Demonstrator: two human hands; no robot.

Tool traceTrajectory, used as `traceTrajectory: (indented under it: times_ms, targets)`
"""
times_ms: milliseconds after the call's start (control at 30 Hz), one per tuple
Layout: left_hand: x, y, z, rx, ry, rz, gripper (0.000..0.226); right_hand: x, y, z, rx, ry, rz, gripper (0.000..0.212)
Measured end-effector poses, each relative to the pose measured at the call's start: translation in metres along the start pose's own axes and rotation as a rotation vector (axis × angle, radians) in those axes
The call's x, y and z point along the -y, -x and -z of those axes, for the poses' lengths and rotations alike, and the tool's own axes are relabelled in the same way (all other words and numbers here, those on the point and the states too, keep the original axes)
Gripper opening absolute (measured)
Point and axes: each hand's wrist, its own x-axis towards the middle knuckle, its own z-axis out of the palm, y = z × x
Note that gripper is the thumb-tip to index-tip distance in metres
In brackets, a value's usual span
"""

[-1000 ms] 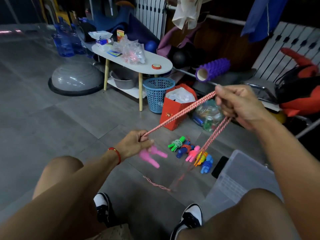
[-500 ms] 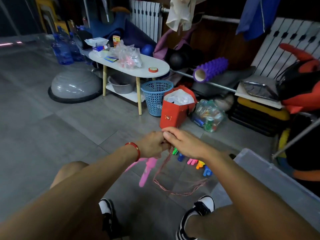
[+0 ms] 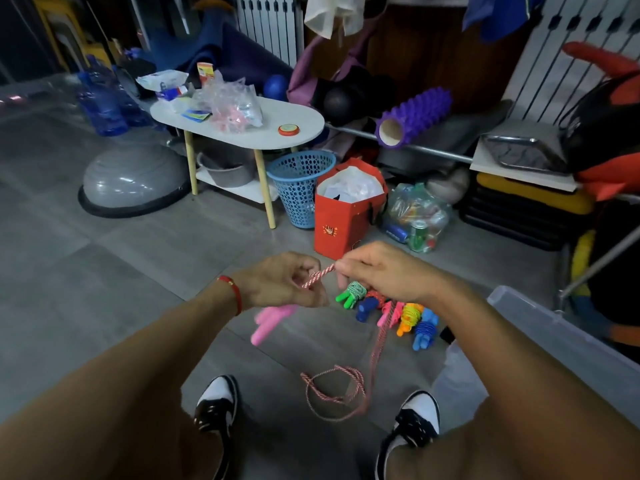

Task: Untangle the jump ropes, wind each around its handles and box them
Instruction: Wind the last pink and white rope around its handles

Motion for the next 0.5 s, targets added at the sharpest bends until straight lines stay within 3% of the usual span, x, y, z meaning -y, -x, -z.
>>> traceTrajectory:
  times_ms: [67,200,267,500]
  targets:
    - [0.003,0.000,0.002,-0.033,0.194,-0.037,0.017,-0.002,-0.007,0.003,-0.015,-0.114,-0.012,0.038]
    - [0.016,-0.007,0.003,-0.048,0.182,-0.034,0.031,-0.006,-0.025,0.009,-0.113,-0.251,-0.047,0.039]
    - [0.023,-0.012,0.004,-0.009,0.303,0.022,0.039,-0.010,-0.032,0.012,-0.167,-0.306,-0.078,0.039]
    - [0.044,-0.029,0.006,-0.035,0.472,0.203,0.015,-0.013,-0.051,0.004,-0.284,-0.436,-0.159,0.038]
